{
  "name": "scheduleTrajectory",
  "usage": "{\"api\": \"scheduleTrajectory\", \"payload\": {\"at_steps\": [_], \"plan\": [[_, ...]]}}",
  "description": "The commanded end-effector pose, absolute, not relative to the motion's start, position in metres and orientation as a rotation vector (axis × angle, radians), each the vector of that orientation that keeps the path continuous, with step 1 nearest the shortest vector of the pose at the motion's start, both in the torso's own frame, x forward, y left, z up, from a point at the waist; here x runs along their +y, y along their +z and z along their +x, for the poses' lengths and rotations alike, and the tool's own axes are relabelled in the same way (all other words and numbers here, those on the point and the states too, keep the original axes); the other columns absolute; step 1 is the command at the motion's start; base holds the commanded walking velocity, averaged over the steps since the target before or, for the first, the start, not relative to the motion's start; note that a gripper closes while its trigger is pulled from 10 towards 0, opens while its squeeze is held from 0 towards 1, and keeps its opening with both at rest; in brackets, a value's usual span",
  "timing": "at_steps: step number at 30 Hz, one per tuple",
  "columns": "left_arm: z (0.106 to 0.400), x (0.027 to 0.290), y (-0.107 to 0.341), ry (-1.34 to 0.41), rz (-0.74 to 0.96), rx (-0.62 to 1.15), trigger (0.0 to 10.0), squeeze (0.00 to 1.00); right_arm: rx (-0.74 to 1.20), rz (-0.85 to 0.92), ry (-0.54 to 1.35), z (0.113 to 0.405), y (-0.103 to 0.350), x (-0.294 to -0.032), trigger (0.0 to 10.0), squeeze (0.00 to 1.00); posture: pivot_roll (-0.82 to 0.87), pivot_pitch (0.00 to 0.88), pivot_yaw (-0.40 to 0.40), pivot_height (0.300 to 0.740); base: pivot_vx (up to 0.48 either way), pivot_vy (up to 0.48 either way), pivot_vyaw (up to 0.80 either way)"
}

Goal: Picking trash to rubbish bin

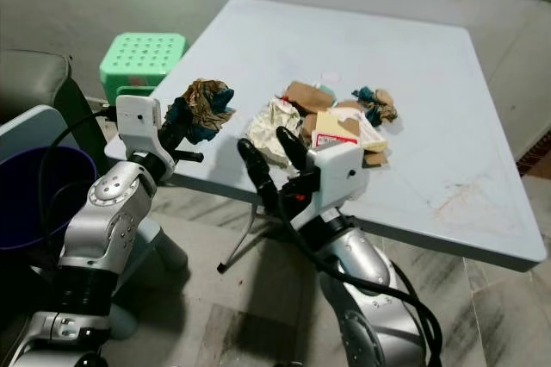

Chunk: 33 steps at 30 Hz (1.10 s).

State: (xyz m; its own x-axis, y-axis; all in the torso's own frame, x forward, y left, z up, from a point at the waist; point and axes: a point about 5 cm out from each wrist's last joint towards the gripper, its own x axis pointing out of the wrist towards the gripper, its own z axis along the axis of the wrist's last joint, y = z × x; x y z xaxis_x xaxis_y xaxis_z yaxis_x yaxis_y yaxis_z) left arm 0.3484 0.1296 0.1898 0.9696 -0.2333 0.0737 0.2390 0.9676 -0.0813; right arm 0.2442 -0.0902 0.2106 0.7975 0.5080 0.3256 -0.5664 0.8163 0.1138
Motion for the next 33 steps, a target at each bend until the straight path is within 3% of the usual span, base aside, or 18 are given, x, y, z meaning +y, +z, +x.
{"api": "scheduleTrajectory", "payload": {"at_steps": [1,5,11,15,27,33], "plan": [[0.346,0.133,0.195,-0.209,-0.094,-0.066,10.0,0.00,-0.288,0.200,0.569,0.247,0.209,-0.095,10.0,0.00,-0.05,0.010,-0.040,0.740,0.000,0.000,0.00],[0.340,0.135,0.199,-0.169,-0.096,-0.059,10.0,0.00,-0.269,0.157,0.511,0.254,0.200,-0.107,10.0,0.00,-0.03,0.000,-0.053,0.740,0.000,0.000,0.00],[0.325,0.138,0.197,-0.137,-0.055,-0.099,10.0,0.00,-0.207,0.078,0.294,0.270,0.181,-0.137,10.0,0.00,-0.01,0.000,-0.080,0.740,0.000,0.000,0.00],[0.313,0.146,0.173,-0.101,-0.039,-0.082,10.0,0.00,-0.135,-0.018,0.067,0.280,0.154,-0.170,10.0,0.00,0.00,0.000,-0.092,0.740,0.000,0.000,0.00],[0.313,0.154,0.126,-0.044,-0.044,-0.007,10.0,0.00,-0.060,-0.122,-0.062,0.286,0.110,-0.192,10.0,0.00,0.01,0.000,-0.101,0.740,0.000,0.000,0.00],[0.323,0.152,0.130,-0.057,-0.051,-0.047,10.0,0.00,-0.058,-0.134,-0.071,0.294,0.106,-0.192,10.0,0.00,0.01,0.000,-0.104,0.740,0.000,0.000,0.00]]}}
